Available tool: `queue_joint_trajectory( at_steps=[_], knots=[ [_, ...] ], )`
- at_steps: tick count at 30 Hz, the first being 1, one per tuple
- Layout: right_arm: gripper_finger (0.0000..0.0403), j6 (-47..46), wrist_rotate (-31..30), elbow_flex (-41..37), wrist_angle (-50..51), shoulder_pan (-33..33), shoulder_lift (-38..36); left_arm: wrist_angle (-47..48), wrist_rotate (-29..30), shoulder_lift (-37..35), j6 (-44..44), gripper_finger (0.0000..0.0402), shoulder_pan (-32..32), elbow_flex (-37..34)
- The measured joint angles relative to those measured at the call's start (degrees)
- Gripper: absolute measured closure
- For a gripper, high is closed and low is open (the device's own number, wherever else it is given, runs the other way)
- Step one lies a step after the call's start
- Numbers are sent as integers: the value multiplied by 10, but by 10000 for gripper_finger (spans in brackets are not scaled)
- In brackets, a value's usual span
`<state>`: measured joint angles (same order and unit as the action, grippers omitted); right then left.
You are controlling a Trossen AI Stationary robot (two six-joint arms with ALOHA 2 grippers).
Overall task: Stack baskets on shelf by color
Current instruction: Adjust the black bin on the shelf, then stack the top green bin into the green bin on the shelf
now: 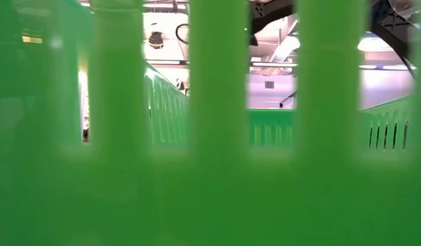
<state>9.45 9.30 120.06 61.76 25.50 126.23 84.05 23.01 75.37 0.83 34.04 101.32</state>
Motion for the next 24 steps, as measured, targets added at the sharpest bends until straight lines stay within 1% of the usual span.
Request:
queue_joint_trajectory(
  at_steps=[4, 7, 13, 15, 22, 24],
  knots=[
    [403, -4, 0, 49, 17, -4, -1, 0, 0, 0, 0, 223, 0, 0],
    [403, -5, 33, 74, 13, -8, -2, 0, 0, 0, 0, 223, 0, 0],
    [403, -31, 74, 76, -86, -22, 4, 0, 0, 0, 3, 223, 0, 0],
    [403, -44, 93, 74, -98, -25, 7, 0, 0, 0, 3, 223, 0, 0],
    [403, -61, 95, 75, -147, -24, 6, 0, -23, 0, 11, 223, 0, 0],
    [403, -71, 95, 70, -176, -19, 6, 0, -28, 0, 15, 223, 0, 0]
  ],
)
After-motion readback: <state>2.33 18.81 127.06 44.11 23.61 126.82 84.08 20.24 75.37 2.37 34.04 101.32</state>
